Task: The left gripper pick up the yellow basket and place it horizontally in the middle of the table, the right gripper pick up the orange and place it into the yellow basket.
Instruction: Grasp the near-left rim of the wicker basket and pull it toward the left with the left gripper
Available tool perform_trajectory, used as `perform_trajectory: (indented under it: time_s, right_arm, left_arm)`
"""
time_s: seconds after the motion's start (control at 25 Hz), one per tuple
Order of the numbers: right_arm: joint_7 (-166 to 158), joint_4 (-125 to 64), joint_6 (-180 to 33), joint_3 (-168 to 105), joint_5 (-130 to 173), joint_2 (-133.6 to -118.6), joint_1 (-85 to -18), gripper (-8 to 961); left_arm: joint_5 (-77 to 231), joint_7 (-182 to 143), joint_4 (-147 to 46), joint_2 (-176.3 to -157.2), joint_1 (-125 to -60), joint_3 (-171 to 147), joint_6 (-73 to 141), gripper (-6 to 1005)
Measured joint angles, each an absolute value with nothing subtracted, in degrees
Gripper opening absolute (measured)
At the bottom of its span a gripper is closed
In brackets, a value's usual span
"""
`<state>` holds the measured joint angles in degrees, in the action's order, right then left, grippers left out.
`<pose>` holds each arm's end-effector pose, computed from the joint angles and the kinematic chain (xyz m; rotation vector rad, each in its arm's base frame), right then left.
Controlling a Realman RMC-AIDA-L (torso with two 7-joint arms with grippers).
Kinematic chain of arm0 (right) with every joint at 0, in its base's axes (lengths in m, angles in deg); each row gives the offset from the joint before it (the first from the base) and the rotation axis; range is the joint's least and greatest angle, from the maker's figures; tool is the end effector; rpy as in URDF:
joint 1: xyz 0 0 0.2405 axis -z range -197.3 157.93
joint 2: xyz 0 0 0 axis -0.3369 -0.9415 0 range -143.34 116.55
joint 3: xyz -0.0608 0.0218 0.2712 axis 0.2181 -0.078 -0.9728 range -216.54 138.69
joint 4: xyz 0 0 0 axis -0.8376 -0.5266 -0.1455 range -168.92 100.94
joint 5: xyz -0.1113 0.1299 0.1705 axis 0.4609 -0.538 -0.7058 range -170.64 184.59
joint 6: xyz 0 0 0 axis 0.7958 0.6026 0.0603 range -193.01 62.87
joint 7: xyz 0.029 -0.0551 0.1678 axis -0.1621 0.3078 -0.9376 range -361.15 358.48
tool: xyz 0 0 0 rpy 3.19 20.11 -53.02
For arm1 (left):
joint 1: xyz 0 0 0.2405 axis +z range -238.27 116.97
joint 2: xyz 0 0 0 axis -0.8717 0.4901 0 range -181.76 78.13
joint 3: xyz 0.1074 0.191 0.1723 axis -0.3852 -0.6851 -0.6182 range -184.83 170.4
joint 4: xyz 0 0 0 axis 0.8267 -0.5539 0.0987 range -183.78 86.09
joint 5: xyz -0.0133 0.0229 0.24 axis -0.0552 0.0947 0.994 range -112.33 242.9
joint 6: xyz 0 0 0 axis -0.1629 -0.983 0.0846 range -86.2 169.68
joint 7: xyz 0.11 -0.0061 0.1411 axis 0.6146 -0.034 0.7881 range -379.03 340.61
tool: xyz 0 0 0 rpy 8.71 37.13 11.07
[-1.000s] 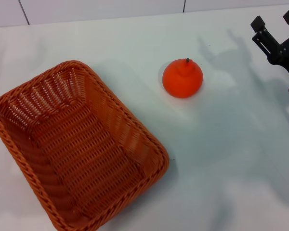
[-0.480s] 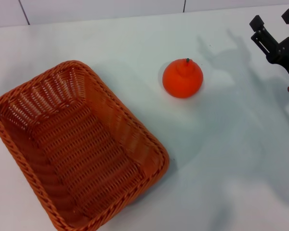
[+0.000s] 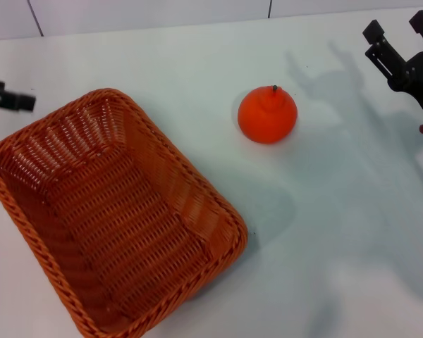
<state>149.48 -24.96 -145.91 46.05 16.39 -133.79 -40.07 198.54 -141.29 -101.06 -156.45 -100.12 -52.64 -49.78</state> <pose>0.3389 0.3566 -0.0303 -0.5578 -1.7247 -1.2943 -0.2773 0.4501 0.0952 -2.5615 -1.0716 -0.0498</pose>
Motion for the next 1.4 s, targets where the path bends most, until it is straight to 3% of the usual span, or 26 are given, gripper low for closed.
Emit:
perform_trajectory:
  time_s: [0.6,0.68,0.72,1.04,1.4]
  right_arm:
    - [148.24,-24.98,-146.05,46.32,16.74,-133.71,-40.08,945]
    - [148.01,-24.99,-146.01,46.39,16.74,-133.71,-40.08,945]
    - [147.95,-25.05,-145.99,46.52,16.74,-133.71,-40.08,945]
    - [147.87,-25.12,-146.13,47.65,16.74,-133.71,-40.08,944]
    - [147.33,-25.15,-146.3,48.59,16.73,-133.8,-40.08,944]
  left_arm:
    - [206.43,-138.56,-109.74,-164.06,-101.06,-59.61,-48.45,859]
    - [206.43,-138.56,-109.74,-164.06,-101.06,-59.61,-48.45,858]
    - [208.66,-137.61,-110.7,-166.01,-101.09,-59.84,-46.44,858]
    - [212.41,-136.72,-110.87,-168.06,-101.28,-61.61,-42.03,858]
    - [214.57,-136.14,-109.46,-168.56,-101.26,-62.49,-40.87,858]
